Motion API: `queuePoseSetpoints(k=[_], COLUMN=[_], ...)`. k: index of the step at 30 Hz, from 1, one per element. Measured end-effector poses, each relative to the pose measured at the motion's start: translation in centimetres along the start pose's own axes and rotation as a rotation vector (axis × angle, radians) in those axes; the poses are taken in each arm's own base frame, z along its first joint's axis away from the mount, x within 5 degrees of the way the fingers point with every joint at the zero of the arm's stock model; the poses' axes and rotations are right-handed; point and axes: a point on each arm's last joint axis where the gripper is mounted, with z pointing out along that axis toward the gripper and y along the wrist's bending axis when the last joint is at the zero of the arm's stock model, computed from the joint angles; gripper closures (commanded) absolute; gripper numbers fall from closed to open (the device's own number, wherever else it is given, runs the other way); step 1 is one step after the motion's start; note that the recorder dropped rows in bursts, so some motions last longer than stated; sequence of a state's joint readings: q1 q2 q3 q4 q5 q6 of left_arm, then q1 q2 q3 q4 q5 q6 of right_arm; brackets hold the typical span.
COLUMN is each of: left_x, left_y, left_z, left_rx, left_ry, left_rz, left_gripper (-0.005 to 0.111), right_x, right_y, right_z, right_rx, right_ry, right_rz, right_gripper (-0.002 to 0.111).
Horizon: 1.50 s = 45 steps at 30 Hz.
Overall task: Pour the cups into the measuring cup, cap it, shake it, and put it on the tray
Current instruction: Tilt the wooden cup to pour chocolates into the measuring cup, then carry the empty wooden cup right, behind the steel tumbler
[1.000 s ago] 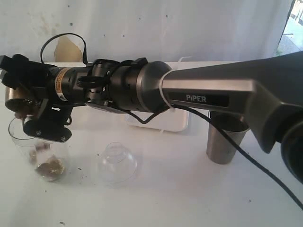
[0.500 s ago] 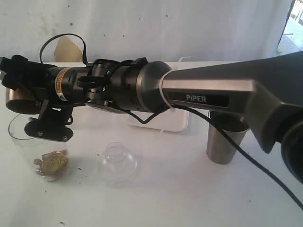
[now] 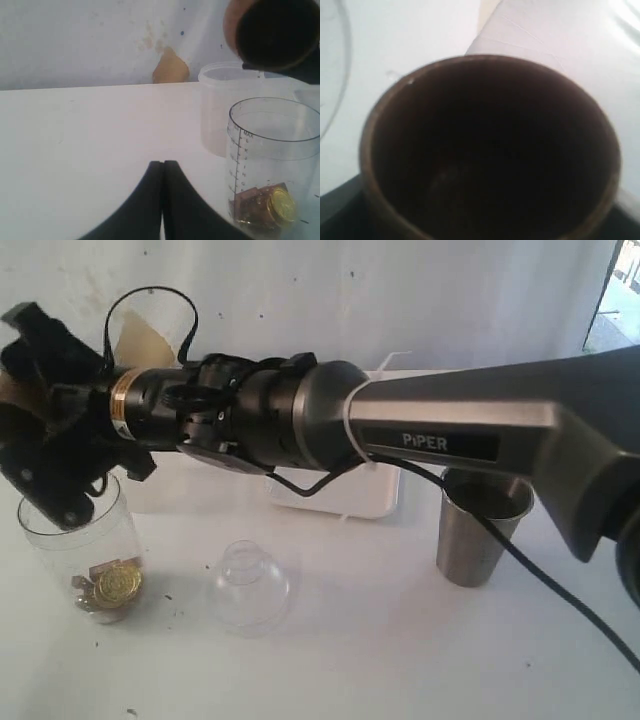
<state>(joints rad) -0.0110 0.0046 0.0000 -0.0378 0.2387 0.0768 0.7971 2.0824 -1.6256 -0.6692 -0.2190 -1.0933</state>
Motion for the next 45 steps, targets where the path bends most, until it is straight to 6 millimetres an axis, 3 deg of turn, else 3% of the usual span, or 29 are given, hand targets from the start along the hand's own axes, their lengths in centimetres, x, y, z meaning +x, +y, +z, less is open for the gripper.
queuePoseSetpoints(k=[3,9,14,17,24,27,28,31,32,34,38,40,45], left_x=[0.0,0.0,0.0,0.0,0.0,0.0,0.0,0.0,0.0,0.0,0.0,0.0,0.0], left_y=[0.0,0.0,0.0,0.0,0.0,0.0,0.0,0.0,0.0,0.0,0.0,0.0,0.0], left_z=[0.0,0.0,0.0,0.0,0.0,0.0,0.0,0.0,0.0,0.0,0.0,0.0,0.0], left_rx=[0.0,0.0,0.0,0.0,0.0,0.0,0.0,0.0,0.0,0.0,0.0,0.0,0.0], left_ry=[0.0,0.0,0.0,0.0,0.0,0.0,0.0,0.0,0.0,0.0,0.0,0.0,0.0], left_rz=[0.0,0.0,0.0,0.0,0.0,0.0,0.0,0.0,0.0,0.0,0.0,0.0,0.0], left_gripper=[0.107,0.107,0.107,0.107,0.107,0.107,0.107,0.107,0.107,0.107,0.107,0.107,0.107], right_x=[0.1,0.0,0.1,0.2,1.9,3.0,3.0,3.0,3.2,5.1,9.2,12.2,17.1], right_y=[-1.7,-4.3,-5.4,-5.6,-7.4,-9.1,-9.2,-9.3,-9.2,-8.3,-5.4,-3.6,-0.6], right_z=[-0.7,-2.0,-2.6,-2.8,-5.7,-9.9,-10.7,-16.4,-17.4,-22.3,-28.3,-30.4,-31.7], right_rx=[0.06,0.15,0.179,0.17,0.092,0.067,0.067,0.103,0.114,0.196,0.339,0.449,0.61], right_ry=[-0.013,-0.06,-0.079,-0.086,0.124,0.315,0.326,0.325,0.331,0.391,0.576,0.67,0.7], right_rz=[0.217,0.435,0.541,0.717,1.208,1.293,1.312,1.422,1.445,1.504,1.552,1.603,1.702], right_gripper=[0.108,0.108,0.108,0.108,0.108,0.108,0.108,0.108,0.108,0.108,0.108,0.108,0.108])
